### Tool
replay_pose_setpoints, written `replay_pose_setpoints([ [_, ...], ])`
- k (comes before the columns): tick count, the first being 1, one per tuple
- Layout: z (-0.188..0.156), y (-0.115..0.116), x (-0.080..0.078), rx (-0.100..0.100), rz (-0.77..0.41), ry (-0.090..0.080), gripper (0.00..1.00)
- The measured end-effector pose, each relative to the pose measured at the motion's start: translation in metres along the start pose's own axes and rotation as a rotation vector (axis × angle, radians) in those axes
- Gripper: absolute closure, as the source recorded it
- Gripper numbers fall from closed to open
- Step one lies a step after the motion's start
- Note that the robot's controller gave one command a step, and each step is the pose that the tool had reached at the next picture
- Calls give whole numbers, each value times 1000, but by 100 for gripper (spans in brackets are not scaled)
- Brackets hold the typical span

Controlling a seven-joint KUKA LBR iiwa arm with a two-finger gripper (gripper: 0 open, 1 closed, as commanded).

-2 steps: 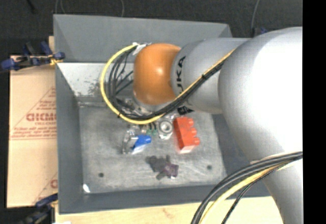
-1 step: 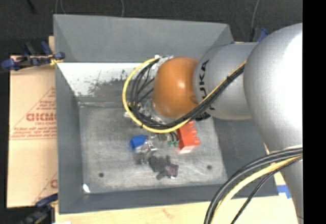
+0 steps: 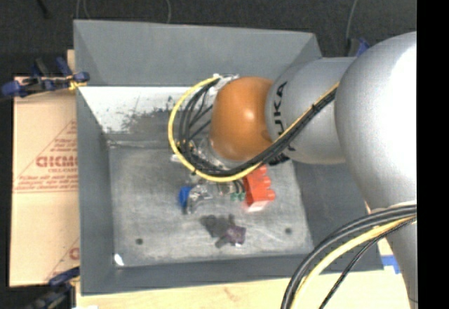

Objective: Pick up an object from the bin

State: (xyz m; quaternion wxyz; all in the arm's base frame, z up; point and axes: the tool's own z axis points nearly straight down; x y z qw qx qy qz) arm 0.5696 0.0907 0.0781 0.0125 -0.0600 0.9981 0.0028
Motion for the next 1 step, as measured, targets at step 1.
replay_pose_setpoints([
  [1,-178,-14,-2,4,-143,12,100],
])
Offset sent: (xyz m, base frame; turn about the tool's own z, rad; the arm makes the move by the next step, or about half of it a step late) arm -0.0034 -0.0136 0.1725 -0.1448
